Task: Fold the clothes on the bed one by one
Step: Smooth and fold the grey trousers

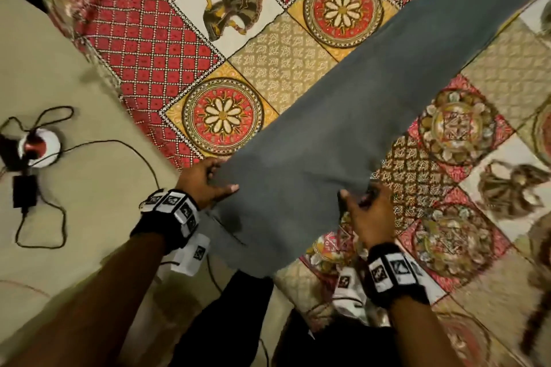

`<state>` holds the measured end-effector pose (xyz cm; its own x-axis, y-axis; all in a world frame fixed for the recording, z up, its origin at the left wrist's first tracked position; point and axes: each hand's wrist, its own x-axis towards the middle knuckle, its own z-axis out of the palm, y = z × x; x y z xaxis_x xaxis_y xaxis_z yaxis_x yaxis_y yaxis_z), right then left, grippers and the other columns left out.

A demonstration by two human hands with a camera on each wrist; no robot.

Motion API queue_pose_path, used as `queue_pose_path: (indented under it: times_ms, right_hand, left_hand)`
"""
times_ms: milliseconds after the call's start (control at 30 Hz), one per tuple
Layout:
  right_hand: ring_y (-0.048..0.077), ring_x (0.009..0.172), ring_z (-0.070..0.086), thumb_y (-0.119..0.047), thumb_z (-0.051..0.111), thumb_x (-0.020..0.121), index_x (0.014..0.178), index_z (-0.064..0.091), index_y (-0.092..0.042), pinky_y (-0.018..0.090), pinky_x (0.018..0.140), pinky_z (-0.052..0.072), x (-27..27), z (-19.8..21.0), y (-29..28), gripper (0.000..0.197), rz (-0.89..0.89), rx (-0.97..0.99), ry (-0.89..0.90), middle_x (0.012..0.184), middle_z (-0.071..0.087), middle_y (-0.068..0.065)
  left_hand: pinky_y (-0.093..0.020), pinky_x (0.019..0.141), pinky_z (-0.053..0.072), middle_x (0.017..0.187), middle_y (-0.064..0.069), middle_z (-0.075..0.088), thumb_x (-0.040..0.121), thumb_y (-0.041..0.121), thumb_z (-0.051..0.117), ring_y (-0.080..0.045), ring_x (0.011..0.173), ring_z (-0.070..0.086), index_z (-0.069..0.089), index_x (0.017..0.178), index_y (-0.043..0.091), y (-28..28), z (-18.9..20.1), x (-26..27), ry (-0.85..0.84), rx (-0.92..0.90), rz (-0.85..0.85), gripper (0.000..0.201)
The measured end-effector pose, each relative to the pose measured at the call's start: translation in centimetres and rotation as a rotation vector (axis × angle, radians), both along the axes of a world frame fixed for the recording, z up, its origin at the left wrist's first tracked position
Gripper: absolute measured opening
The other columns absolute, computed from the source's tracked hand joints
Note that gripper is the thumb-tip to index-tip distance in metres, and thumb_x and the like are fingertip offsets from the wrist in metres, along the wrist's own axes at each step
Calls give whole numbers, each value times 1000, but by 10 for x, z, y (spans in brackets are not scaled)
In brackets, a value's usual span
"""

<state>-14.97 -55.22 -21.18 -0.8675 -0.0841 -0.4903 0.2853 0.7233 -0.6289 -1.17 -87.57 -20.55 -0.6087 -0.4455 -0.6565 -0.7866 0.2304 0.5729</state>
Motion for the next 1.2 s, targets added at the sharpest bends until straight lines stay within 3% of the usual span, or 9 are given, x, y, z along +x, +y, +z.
queue_pose_path:
  times_ms: [133, 233, 500, 633, 767, 900, 1033, 1133, 1200]
  right_hand:
    - [19, 86, 69, -64, 86, 64, 115, 55, -23, 55, 89, 55, 96, -23, -4, 72, -273, -234, -305, 91, 69, -7]
    - [9, 101, 72, -28, 91, 73, 111, 64, -17, 29, 87, 58, 144, -13, -35, 48, -310, -447, -405, 103, 75, -5]
    - [-2, 106, 68, -8, 81, 84, 121, 69, -7, 25, 97, 54, 189, -16, -48, 38, -227, -591, -423, 121, 71, -3]
    - [-2, 112, 65, -48, 90, 64, 123, 66, -18, 24, 102, 51, 212, -15, -62, 70, -217, -544, -338, 122, 70, -8]
    - [-16, 106, 58, -17, 93, 70, 128, 53, -30, 4, 93, 44, 237, -17, -79, 71, -279, -520, -304, 124, 59, -23]
    - [5, 105, 66, -3, 90, 72, 130, 51, -31, 14, 79, 54, 262, -31, -87, 75, -394, -528, -366, 121, 64, -16]
    - [5, 97, 66, -7, 88, 75, 132, 57, -7, 37, 90, 57, 280, -39, -102, 65, -409, -477, -522, 110, 66, -9]
    - [24, 113, 66, -12, 84, 81, 132, 58, -10, 37, 92, 57, 286, -39, -110, 57, -476, -468, -538, 122, 68, 4]
    - [10, 113, 65, -12, 80, 86, 136, 52, -15, 24, 87, 57, 292, -28, -117, 58, -587, -494, -507, 128, 65, 0]
  left_hand:
    - [-36, 89, 54, 103, -1, 75, 59, 70, 75, -20, 95, 69, 74, 109, 15, -15, 6, 3, -214, 24, -250, 74]
    - [-44, 93, 54, 99, -5, 77, 52, 83, 68, -22, 96, 71, 77, 102, 11, -31, 1, 14, -232, 98, -292, 88]
    - [-29, 95, 55, 111, 9, 73, 87, 8, 73, -3, 103, 68, 61, 128, 3, -31, 7, 28, -19, 276, -131, 43]
    - [-18, 87, 54, 126, -3, 64, 86, -1, 71, -4, 105, 65, 51, 137, 4, -33, 0, 49, -16, 351, -132, 56]
    - [-30, 99, 51, 126, 3, 66, 53, 61, 90, -10, 115, 63, 58, 127, 20, -44, -11, 68, -117, 364, -266, 91]
    - [-22, 90, 54, 113, 13, 70, 34, 76, 86, 1, 103, 65, 63, 119, 21, -46, -25, 83, -177, 391, -261, 104]
    - [-34, 96, 53, 102, 8, 72, 59, 55, 88, -12, 98, 67, 68, 106, 22, -58, -37, 90, -299, 369, -357, 61]
    - [-34, 95, 53, 103, 3, 71, 74, 37, 84, -20, 103, 65, 70, 111, 10, -65, -38, 101, -243, 368, -328, 47]
    - [-22, 83, 56, 96, 3, 72, 91, 10, 71, -21, 102, 64, 68, 115, -1, -66, -32, 110, -216, 375, -296, 27]
